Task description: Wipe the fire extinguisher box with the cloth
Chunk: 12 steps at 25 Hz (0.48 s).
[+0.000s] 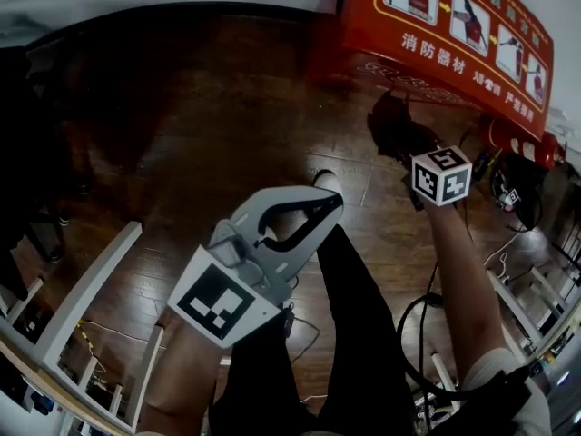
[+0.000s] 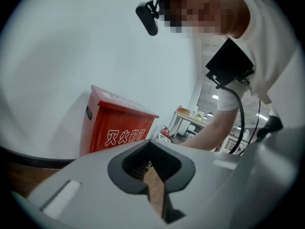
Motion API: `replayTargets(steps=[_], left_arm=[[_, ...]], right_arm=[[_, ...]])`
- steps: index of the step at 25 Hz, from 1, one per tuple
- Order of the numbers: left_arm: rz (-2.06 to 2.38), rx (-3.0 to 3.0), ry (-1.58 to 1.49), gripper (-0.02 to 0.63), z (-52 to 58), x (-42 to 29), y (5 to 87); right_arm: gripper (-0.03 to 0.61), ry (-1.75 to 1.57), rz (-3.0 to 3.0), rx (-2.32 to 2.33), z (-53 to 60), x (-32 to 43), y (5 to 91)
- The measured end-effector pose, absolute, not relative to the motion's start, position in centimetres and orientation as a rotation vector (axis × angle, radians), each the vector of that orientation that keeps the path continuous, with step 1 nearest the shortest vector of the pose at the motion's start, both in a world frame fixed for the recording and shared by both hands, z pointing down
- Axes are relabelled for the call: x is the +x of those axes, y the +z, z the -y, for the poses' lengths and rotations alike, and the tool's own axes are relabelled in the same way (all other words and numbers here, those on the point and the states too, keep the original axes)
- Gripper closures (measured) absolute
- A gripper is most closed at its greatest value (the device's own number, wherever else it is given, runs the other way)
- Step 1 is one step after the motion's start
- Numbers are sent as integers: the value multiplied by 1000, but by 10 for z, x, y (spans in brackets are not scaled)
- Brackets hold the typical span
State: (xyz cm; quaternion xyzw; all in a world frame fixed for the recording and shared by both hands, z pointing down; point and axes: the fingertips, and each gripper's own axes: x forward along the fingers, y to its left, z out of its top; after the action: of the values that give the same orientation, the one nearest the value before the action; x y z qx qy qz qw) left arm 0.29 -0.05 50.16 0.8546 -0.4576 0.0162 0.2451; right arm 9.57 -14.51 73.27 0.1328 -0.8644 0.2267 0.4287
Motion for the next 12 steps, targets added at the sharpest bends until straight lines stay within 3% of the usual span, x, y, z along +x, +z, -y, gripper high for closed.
replayTargets(steps=[7,12], left_arm=[[1286,2337,4,615,-6,-7,445],[1328,2330,-17,615,-9,-16,437]], right_arm=[[454,589,2378,323,130,43,581],[454,649,2407,358,147,17,590]])
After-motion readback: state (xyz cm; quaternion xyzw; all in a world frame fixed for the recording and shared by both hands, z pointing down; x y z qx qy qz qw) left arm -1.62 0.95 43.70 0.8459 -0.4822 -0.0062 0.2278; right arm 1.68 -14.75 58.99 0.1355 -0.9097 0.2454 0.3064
